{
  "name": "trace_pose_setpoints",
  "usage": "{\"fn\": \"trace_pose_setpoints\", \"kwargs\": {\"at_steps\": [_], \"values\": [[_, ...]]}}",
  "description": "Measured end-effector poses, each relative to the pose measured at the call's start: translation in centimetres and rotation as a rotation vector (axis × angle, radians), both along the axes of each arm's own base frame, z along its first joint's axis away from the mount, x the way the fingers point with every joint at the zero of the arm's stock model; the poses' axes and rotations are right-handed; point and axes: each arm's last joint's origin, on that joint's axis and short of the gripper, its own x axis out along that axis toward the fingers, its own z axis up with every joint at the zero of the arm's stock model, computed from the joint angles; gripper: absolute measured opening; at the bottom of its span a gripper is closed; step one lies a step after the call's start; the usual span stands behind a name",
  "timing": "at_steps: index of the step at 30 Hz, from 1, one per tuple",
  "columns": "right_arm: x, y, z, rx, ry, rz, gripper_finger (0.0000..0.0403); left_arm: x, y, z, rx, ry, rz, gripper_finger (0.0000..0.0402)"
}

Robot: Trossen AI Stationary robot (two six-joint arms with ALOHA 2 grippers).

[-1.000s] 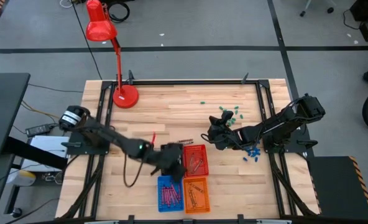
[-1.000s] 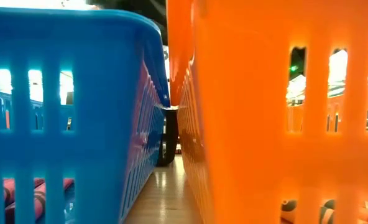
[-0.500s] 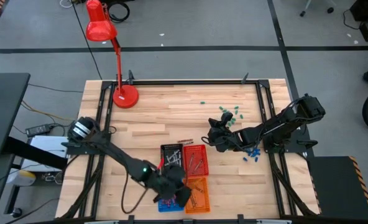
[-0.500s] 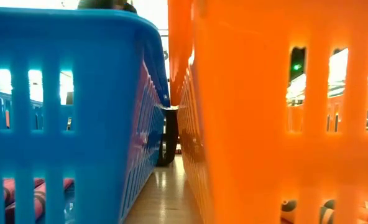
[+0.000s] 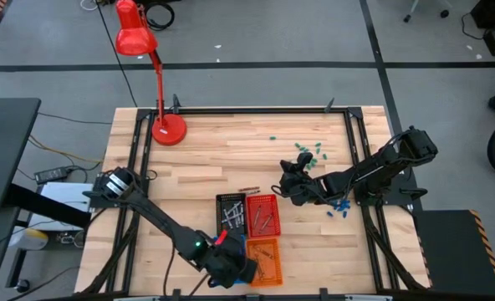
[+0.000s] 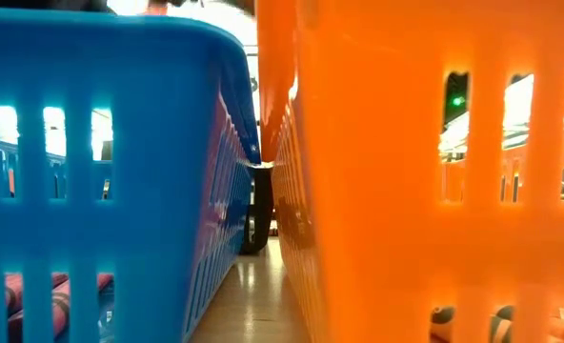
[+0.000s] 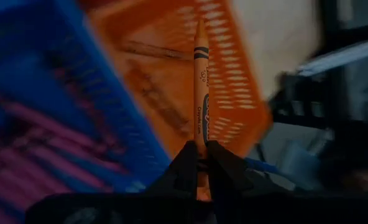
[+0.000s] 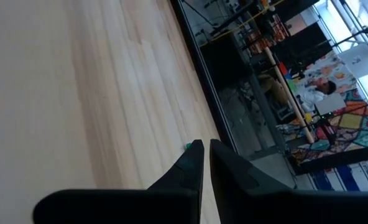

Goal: Sort crayons
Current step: Put the orange crayon into the orange basket

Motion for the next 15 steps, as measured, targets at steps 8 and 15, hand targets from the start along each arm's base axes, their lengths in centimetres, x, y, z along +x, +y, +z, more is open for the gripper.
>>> {"fn": "trace_pose_setpoints", "kwargs": {"at_steps": [8,15], "values": [[0.01,0.07,-0.08,0.019,0.006,0.02,0.0034,-0.41,0.26,-0.73,0.022,0.067,0.025,0.0056],[0.01,0.07,-0.07,0.02,0.005,0.019,0.0034,-0.02,0.59,-0.94,0.052,0.061,0.006,0.0104]]}}
